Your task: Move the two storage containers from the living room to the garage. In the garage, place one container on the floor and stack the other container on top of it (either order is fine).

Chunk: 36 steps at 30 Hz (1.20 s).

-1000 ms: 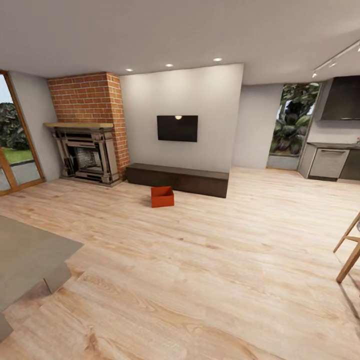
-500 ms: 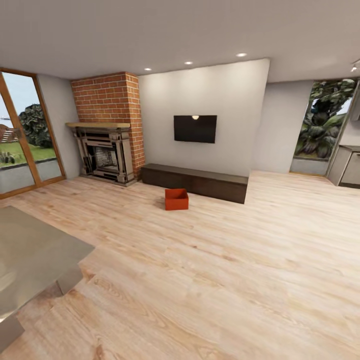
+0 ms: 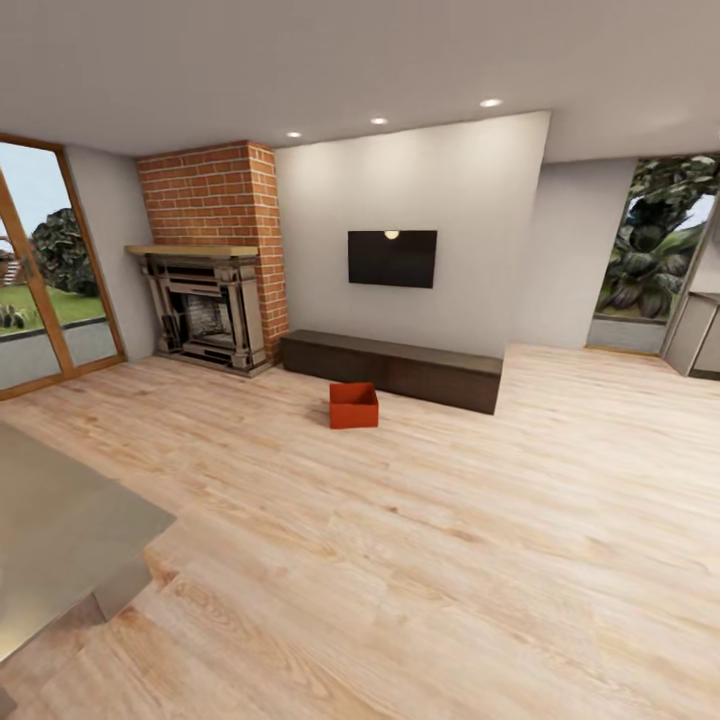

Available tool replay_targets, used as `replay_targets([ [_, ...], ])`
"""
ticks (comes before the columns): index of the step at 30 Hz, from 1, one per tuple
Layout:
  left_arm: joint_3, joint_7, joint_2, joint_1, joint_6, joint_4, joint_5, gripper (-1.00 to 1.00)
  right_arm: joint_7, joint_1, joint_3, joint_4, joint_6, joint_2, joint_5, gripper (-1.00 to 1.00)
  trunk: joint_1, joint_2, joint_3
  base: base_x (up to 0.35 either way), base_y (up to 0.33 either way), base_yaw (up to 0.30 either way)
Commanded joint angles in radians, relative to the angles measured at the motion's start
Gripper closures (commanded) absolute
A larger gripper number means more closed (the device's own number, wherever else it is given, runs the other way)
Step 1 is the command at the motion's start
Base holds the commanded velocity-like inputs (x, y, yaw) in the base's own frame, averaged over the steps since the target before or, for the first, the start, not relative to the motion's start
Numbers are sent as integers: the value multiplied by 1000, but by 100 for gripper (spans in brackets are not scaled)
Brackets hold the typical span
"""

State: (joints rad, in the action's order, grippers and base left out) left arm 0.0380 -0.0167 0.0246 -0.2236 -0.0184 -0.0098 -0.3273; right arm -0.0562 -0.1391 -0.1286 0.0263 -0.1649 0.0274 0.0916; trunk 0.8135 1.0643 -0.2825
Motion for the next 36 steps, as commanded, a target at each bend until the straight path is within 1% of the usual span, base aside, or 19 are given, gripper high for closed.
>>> replay_targets([
  [1, 3, -2, 0, 0, -2, -1, -3, -100, -6, -1, -4, 3, -4, -1, 9, -100, 1, 1, -1, 326, 0, 0],
  [36, 3, -2, 0, 0, -3, -1, -3, -100, -5, -1, -3, 3, -4, -3, 10, -100, 1, 1, -1, 329, 0, 0],
])
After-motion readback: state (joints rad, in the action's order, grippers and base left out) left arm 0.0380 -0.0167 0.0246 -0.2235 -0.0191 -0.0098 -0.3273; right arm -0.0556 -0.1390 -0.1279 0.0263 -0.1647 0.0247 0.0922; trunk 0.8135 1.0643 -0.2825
